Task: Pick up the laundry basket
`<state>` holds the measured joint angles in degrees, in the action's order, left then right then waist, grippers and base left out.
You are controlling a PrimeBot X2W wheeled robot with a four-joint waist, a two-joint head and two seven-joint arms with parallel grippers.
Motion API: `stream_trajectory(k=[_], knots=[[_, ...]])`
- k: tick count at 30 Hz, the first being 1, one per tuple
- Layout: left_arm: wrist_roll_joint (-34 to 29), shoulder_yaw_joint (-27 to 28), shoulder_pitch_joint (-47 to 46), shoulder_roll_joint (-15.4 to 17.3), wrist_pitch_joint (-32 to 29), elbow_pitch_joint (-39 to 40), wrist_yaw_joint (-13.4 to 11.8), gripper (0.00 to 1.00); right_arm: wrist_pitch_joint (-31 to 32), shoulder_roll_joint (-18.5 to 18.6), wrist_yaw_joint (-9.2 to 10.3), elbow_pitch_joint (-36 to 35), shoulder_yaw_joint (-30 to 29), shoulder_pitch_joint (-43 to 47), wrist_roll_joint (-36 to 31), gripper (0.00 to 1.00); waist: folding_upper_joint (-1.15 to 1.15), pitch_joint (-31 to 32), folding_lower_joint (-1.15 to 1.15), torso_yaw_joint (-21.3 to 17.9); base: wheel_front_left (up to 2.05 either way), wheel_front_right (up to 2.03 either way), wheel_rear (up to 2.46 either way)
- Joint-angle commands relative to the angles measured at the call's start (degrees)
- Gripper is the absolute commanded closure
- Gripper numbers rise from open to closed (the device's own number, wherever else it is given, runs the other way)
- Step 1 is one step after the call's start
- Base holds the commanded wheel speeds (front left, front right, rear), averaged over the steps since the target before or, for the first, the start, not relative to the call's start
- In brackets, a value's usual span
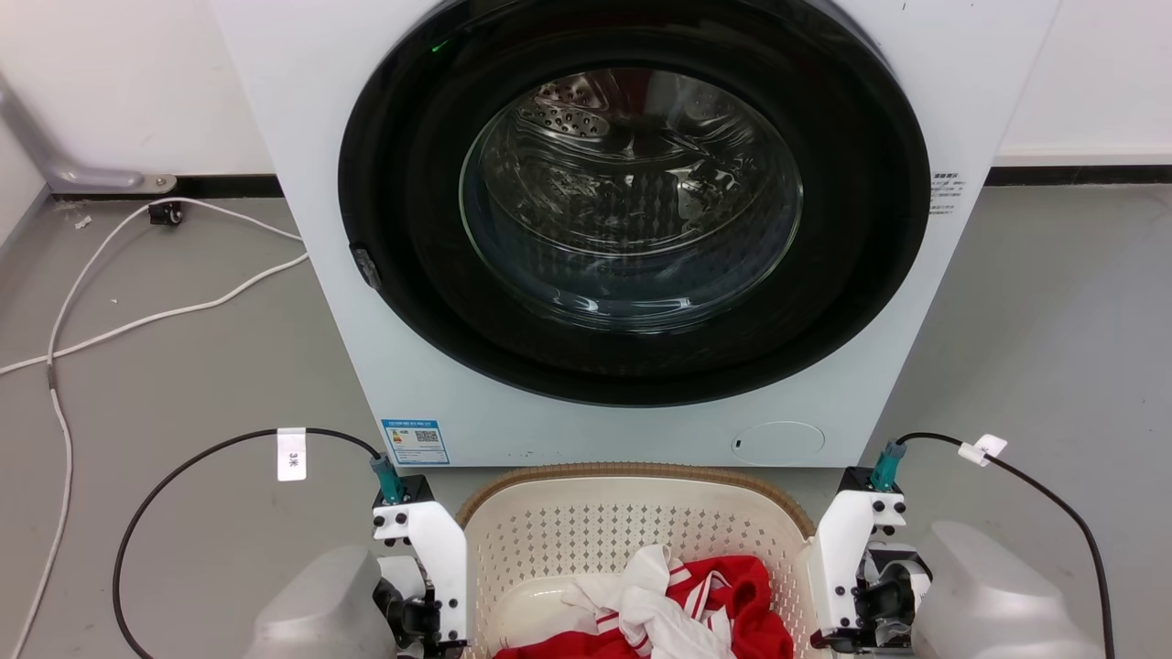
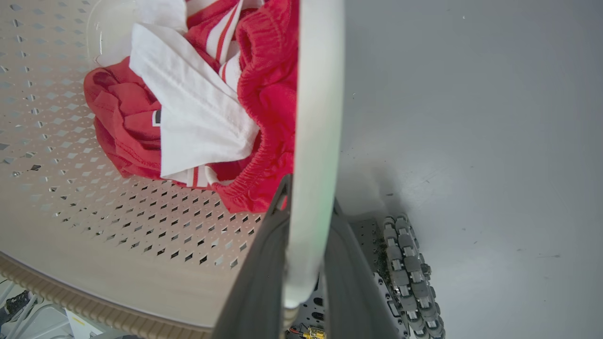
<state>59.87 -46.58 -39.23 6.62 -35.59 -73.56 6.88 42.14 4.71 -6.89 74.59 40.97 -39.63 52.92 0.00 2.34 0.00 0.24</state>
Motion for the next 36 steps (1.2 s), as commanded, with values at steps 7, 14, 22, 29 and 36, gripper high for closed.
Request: stream_trajectory(k=[7,14,22,29,36], knots=[[1.1,-0.2,-0.7,-2.4,1.0,1.0,1.1,1.00,0.1,-2.9,-1.10,-1.3,-0.8,0.6,-0.1,1.00,0.00,-0.1,0.00,0.1,0.00,0.00,0.00],[1.3,-0.6,-0.8,-2.1,1.1,0.9,1.0,1.00,0.1,-2.8,-1.10,-1.3,-1.2,0.3,-0.6,1.00,0.00,-0.1,0.00,0.1,0.00,0.00,0.00],[1.6,-1.0,-0.7,-2.2,1.1,0.8,1.0,1.00,0.2,-2.9,-1.10,-1.3,-1.5,0.2,-0.9,1.00,0.00,-0.1,0.00,-0.1,0.00,0.00,0.00],[1.8,-1.3,-0.7,-2.3,1.5,0.8,1.0,1.00,0.3,-2.9,-1.10,-1.3,-1.8,0.2,-1.3,1.00,0.00,-0.2,0.00,-0.2,0.00,0.00,0.00],[2.2,-1.6,-0.9,-2.4,2.1,1.4,1.0,1.00,0.5,-2.8,-1.10,-1.3,-2.2,0.3,-1.9,1.00,0.00,-0.4,0.00,-0.1,0.00,0.00,0.00]])
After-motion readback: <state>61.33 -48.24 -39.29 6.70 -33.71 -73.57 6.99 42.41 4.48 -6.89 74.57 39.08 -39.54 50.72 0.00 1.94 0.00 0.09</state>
